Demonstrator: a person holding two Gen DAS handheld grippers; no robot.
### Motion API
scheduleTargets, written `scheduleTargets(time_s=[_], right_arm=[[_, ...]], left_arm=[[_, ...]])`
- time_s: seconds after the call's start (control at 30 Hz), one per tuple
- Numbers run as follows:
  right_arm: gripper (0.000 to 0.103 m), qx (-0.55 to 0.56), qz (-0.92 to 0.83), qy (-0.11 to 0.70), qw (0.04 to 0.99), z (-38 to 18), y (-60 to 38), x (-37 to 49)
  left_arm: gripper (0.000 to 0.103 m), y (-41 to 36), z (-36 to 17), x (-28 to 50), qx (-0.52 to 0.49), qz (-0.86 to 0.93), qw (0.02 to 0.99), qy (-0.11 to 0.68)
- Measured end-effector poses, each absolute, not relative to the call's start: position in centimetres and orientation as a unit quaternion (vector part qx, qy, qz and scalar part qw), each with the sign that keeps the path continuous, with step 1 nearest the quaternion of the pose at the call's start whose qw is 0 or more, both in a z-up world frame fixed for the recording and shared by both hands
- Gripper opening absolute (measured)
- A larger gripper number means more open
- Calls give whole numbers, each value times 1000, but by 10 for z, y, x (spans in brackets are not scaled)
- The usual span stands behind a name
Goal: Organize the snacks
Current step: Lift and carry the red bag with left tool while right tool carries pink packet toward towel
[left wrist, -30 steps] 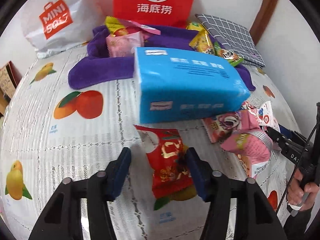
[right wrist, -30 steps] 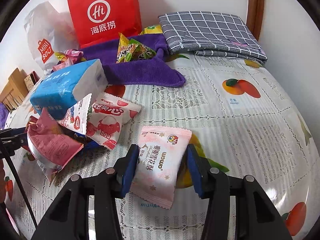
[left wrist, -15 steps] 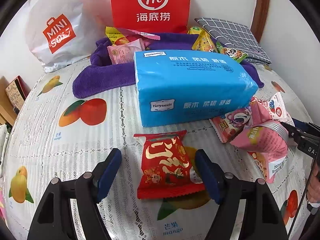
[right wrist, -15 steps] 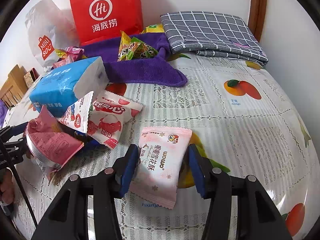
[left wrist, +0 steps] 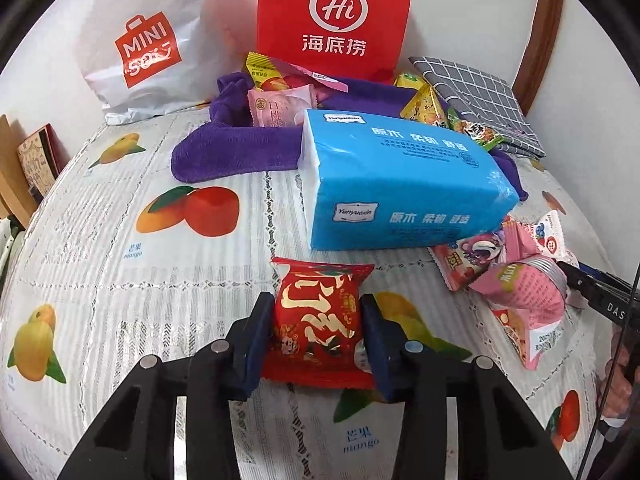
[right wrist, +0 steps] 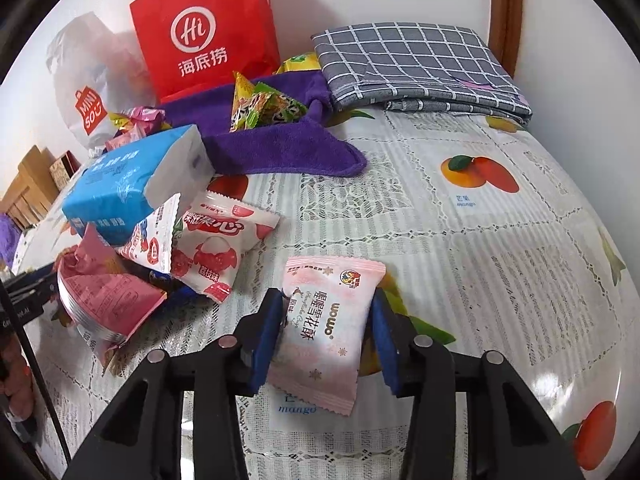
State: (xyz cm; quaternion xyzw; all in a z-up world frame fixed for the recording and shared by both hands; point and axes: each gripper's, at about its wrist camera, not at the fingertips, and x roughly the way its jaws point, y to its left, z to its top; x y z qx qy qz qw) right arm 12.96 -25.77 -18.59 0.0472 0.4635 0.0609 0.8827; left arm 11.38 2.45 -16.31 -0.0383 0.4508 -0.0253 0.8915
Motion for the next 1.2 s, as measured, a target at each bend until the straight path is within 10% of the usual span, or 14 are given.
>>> scheduleTargets(time_s=[1.2], right_arm=[[38,52,69,376,923,-31,-238,119]], left_arm=[[41,12,-10,108,-47,-42,924,377]])
